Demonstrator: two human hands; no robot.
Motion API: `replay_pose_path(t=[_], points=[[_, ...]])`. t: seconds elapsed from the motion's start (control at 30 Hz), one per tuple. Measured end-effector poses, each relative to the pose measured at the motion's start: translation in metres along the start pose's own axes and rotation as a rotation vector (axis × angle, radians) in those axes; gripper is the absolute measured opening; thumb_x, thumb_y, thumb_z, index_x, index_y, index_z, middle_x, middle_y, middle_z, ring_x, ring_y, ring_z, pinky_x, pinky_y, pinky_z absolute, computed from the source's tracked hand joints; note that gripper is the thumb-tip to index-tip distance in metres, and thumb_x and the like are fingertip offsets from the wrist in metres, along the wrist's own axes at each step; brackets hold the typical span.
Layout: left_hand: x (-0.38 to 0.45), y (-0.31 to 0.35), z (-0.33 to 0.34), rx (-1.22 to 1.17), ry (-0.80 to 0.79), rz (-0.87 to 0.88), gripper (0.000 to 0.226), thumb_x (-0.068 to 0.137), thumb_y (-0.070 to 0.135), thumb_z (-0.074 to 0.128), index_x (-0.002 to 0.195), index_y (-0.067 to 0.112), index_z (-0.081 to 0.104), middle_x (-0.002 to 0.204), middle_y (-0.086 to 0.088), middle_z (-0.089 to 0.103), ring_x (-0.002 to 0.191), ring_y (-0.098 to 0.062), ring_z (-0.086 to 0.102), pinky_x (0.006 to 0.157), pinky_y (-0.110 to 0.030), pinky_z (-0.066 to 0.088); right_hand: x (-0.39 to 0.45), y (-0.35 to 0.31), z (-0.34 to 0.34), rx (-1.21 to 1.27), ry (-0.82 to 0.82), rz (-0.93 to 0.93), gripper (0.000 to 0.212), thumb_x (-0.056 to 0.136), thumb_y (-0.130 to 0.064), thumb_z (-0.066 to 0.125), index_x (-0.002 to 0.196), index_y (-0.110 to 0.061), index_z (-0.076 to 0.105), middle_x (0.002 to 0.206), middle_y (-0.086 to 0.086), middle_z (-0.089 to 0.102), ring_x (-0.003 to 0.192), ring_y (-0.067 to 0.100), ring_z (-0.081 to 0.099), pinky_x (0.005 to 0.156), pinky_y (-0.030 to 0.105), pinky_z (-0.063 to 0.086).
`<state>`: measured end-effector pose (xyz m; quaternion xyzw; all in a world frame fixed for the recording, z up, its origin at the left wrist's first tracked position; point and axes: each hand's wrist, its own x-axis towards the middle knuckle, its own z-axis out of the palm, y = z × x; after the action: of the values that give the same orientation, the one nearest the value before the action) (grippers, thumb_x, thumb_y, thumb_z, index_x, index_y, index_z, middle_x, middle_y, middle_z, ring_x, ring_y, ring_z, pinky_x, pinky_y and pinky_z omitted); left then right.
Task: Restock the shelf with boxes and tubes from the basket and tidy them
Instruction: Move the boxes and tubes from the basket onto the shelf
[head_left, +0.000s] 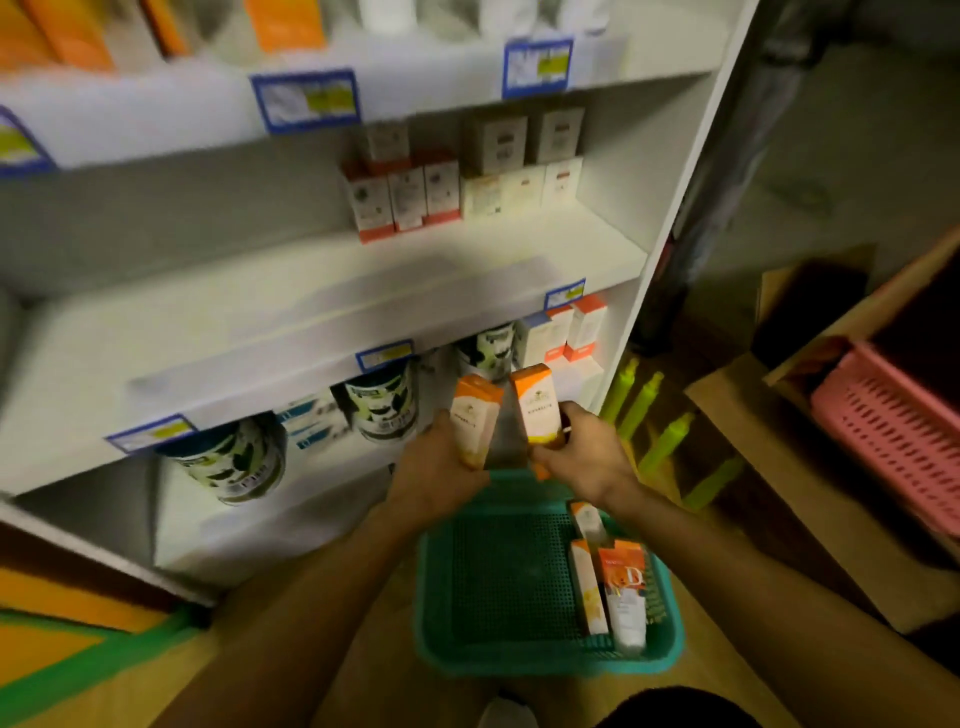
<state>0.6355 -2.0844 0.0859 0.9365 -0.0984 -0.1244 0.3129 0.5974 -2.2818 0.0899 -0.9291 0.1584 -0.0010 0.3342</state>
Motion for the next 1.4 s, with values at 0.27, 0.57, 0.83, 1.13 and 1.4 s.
replay_pose_path(t=[0.27, 0.57, 0.83, 1.13, 1.4], points=[[-0.044, 0.052, -0.128, -0.048, 0.245, 0.109, 0.037, 0.083, 0.035, 0.070, 0.106, 0.024, 0.044, 0.096, 0.002, 0.063, 0.077, -0.010, 0.060, 0.065, -0.021, 0.048, -0.035, -0.106, -0.054, 0.086, 0.129, -0.187, 0.059, 0.078, -0.056, 0.072, 0.126, -0.028, 0.054, 0.115, -0.002, 0.070, 0.099, 0.020, 0.068, 0.084, 0.037, 0.058], [-0.100, 0.081, -0.289, -0.058, 0.570, 0.182, 0.062, 0.072, 0.034, 0.079, 0.123, 0.020, 0.047, 0.118, -0.004, 0.064, 0.105, -0.026, 0.063, 0.076, -0.037, 0.055, -0.064, -0.242, -0.113, 0.207, 0.171, -0.370, 0.061, 0.077, -0.055, 0.072, 0.129, -0.033, 0.049, 0.122, -0.007, 0.067, 0.106, 0.020, 0.066, 0.081, 0.041, 0.060], [-0.126, 0.068, -0.369, -0.077, 0.752, 0.132, 0.054, 0.074, 0.041, 0.078, 0.117, 0.022, 0.050, 0.110, 0.001, 0.062, 0.091, -0.019, 0.058, 0.072, -0.032, 0.047, -0.071, -0.322, -0.130, 0.330, 0.211, -0.501, 0.056, 0.074, -0.047, 0.077, 0.123, -0.030, 0.055, 0.118, -0.008, 0.070, 0.104, 0.013, 0.067, 0.083, 0.040, 0.060], [-0.125, 0.042, -0.401, -0.094, 0.816, 0.036, 0.062, 0.071, 0.039, 0.082, 0.120, 0.020, 0.049, 0.116, -0.005, 0.064, 0.101, -0.025, 0.063, 0.083, -0.048, 0.058, -0.066, -0.382, -0.112, 0.337, 0.247, -0.606, 0.057, 0.077, -0.039, 0.080, 0.126, -0.024, 0.055, 0.123, -0.004, 0.063, 0.111, 0.017, 0.062, 0.088, 0.041, 0.058], [-0.111, 0.011, -0.418, -0.122, 0.821, -0.020, 0.050, 0.081, 0.034, 0.080, 0.115, 0.020, 0.047, 0.114, -0.005, 0.063, 0.090, -0.014, 0.057, 0.069, -0.027, 0.048, -0.048, -0.427, -0.088, 0.252, 0.240, -0.655, 0.065, 0.081, -0.042, 0.077, 0.136, -0.025, 0.047, 0.133, -0.004, 0.060, 0.119, 0.018, 0.061, 0.090, 0.042, 0.058]])
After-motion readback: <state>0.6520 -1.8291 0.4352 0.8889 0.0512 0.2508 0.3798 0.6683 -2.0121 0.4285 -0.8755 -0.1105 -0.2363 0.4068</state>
